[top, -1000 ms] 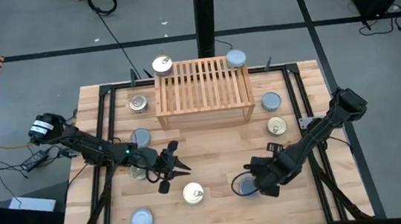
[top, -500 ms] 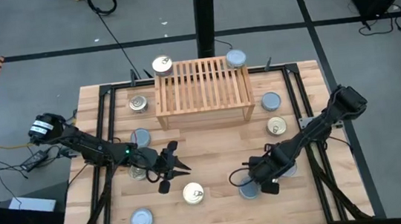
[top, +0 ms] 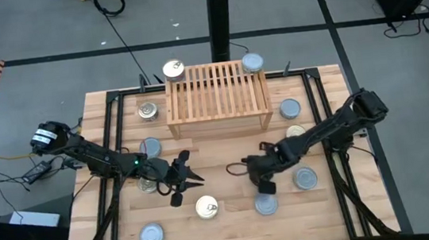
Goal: Stack canned seafood by type on shelf
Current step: Put the blue-pink tuna can on the shelf
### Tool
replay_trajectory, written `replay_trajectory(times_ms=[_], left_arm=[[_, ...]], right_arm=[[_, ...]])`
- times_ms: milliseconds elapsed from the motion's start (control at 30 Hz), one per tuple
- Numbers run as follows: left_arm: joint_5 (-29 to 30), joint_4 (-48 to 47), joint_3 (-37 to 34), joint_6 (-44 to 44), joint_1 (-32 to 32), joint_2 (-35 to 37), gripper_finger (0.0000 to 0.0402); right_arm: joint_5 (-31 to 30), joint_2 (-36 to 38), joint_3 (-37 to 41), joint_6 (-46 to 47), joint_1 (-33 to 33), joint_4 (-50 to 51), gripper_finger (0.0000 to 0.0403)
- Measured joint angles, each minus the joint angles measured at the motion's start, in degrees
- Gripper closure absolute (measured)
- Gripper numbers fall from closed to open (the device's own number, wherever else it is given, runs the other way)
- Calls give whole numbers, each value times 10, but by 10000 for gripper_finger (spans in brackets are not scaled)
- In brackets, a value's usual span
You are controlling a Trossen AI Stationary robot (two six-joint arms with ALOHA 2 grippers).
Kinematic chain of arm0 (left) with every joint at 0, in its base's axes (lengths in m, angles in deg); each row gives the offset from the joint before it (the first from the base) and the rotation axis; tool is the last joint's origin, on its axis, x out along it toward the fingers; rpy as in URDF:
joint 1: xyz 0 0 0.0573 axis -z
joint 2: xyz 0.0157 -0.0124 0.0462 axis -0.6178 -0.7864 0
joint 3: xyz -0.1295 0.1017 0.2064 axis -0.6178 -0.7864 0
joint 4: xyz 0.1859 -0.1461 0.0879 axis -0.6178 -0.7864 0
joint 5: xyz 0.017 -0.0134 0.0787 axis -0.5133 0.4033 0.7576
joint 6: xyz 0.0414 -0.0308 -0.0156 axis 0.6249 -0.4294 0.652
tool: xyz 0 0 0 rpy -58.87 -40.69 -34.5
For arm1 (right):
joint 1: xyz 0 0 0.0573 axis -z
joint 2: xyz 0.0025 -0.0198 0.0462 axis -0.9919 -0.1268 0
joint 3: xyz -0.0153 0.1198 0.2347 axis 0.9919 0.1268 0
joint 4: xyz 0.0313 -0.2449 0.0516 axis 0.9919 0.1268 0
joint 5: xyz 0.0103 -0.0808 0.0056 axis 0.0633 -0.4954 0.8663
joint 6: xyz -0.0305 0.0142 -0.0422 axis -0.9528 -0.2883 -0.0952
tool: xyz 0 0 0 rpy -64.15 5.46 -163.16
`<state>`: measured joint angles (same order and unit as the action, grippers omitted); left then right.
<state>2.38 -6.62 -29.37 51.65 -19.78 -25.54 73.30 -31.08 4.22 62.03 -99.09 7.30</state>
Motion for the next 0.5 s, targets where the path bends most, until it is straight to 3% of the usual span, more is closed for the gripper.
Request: replay_trajectory(times_ms=[500], left_arm=[[8, -1, 0, 3, 0, 0, 328]], right_arm=[[-24, 0, -3, -145, 57, -100, 396]])
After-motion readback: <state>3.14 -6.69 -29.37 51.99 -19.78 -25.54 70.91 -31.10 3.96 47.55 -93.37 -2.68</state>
